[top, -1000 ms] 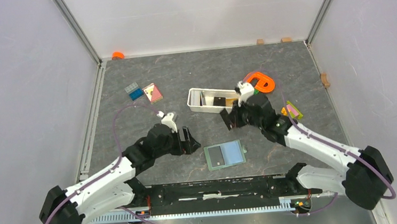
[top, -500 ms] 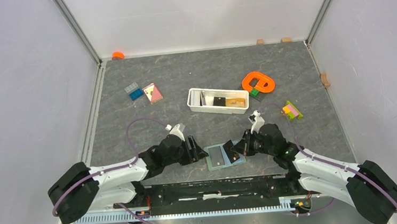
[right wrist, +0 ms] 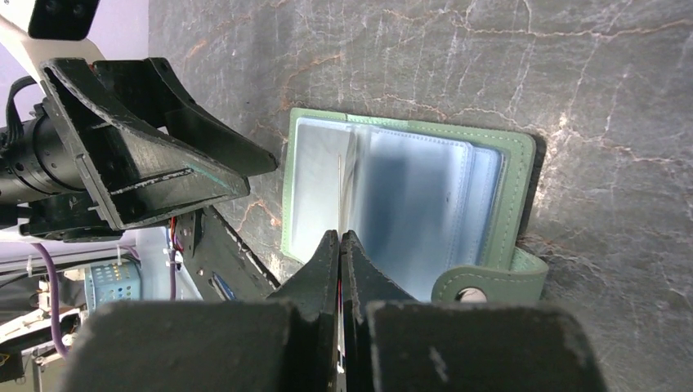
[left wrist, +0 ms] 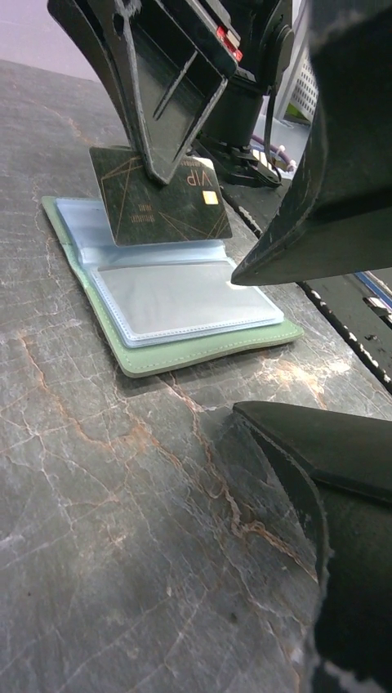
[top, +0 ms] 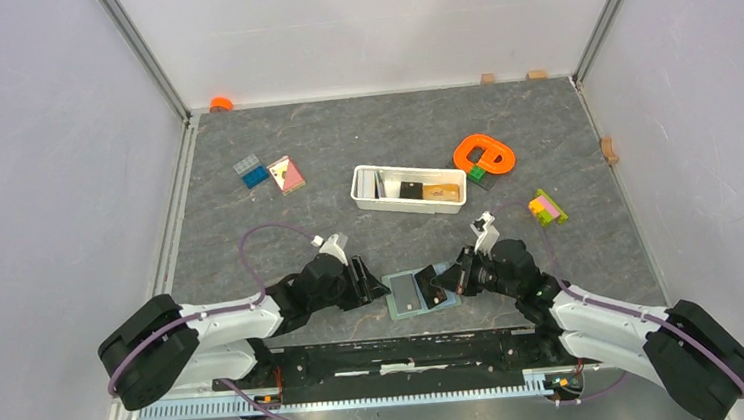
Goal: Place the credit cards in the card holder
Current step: Insert the credit card into the card holder.
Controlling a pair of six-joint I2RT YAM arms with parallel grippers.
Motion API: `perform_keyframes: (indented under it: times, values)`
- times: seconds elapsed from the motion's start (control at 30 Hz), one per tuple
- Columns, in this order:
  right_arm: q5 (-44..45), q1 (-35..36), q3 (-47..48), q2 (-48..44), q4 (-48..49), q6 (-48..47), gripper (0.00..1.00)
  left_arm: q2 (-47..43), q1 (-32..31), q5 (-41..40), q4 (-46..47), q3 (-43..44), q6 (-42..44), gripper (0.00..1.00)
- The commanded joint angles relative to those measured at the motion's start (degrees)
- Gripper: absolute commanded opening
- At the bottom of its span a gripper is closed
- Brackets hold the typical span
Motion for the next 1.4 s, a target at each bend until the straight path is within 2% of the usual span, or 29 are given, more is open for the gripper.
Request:
perform_keyframes:
  times: [0.0, 0.53, 1.37]
  values:
    - [-0.71, 0.22, -1.41, 0.67, 5.26, 2.25, 0.0, 1.92, -0.22, -0.26, 4.03, -0.63, -1.64, 0.61]
    - [-0.64, 1.44, -2.82, 7.08, 11.86, 3.83, 0.0, 4.15, -0.2, 0.29, 4.79, -0.33, -1.61, 0.54]
    - [4.65, 2.15, -2.88, 15.98, 19.44, 4.14, 0.0, 7.73, -0.24, 1.07, 6.11, 0.02, -1.46, 0.44]
